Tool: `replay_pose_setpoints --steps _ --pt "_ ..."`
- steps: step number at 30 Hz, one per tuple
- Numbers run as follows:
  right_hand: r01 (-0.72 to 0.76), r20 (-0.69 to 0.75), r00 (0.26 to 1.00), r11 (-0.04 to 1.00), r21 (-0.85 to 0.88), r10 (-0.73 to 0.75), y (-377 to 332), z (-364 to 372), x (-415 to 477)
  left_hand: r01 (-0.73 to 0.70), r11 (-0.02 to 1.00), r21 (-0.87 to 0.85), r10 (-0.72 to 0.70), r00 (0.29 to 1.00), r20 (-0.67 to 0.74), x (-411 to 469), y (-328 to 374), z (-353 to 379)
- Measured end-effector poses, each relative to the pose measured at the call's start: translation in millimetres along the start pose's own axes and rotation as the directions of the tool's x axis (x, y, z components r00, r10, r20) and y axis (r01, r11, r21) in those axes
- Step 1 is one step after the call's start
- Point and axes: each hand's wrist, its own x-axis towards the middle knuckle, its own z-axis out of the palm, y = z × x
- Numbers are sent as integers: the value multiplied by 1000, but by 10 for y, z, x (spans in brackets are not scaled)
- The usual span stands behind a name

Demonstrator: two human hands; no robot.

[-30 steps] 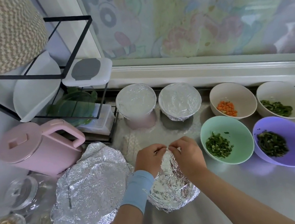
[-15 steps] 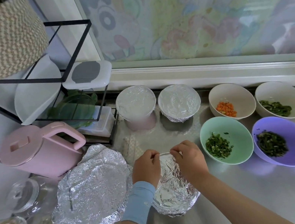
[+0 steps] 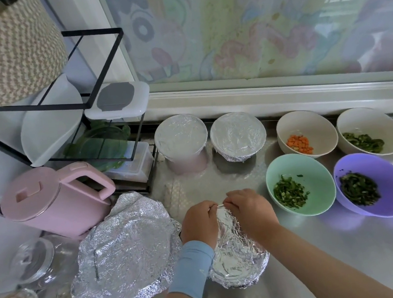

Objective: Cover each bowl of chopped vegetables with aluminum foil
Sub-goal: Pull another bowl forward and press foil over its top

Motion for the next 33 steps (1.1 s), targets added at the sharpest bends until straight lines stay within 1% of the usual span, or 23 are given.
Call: replay_pose_setpoints --steps 1,3,5,6,8,10,13,14,16,17,19,21,23,27,30,33 --pt "69 -28 997 995 -70 -71 11 16 -12 -94 995 44 95 995 -22 2 15 -9" --pt "112 -42 992 980 -167 -121 -1 60 -71 -242 966 89 245 969 -25 0 57 -23" --pt "89 -69 992 980 -179 -102 -35 91 -141 -320 940 120 325 946 -22 -6 48 32" --pt "58 -93 993 986 -158 -73 -29 117 -158 -322 939 119 329 943 -44 -13 22 80" --pt "9 -137 990 997 -82 -20 -10 168 -166 -277 957 87 286 953 -103 -36 -22 149" --pt "-14 -148 989 1000 2 14 0 213 -182 -225 973 57 231 963 -136 -71 -38 162" --pt "-65 -109 991 995 73 73 -20 218 -175 -166 984 71 175 973 -148 -134 2 162" --pt "-56 -110 992 995 78 64 -17 215 -157 -134 988 76 145 977 -155 -162 25 157" --pt "12 -122 993 998 58 -5 -4 181 -127 -86 992 88 100 981 -168 -209 50 144" --pt "50 -121 992 998 26 -46 4 154 -127 -86 991 103 104 979 -176 -226 53 136" --pt "87 -117 989 995 -47 -92 12 93 -154 -139 978 153 168 966 -197 -239 52 123" --pt "67 -111 991 995 -69 -74 8 63 -202 -211 962 175 243 951 -191 -227 41 128" --pt "29 -109 993 998 -48 -34 17 88 -232 -257 952 168 283 946 -160 -213 36 141" --pt "-75 -121 989 992 105 88 24 128 -236 -194 978 70 203 968 -151 -190 31 148" --pt "-75 -97 991 983 169 92 34 127 -214 -141 986 89 152 980 -131 -222 74 140" --pt "-49 -46 997 977 206 59 54 68 -160 -64 992 110 79 988 -132 -284 82 161"
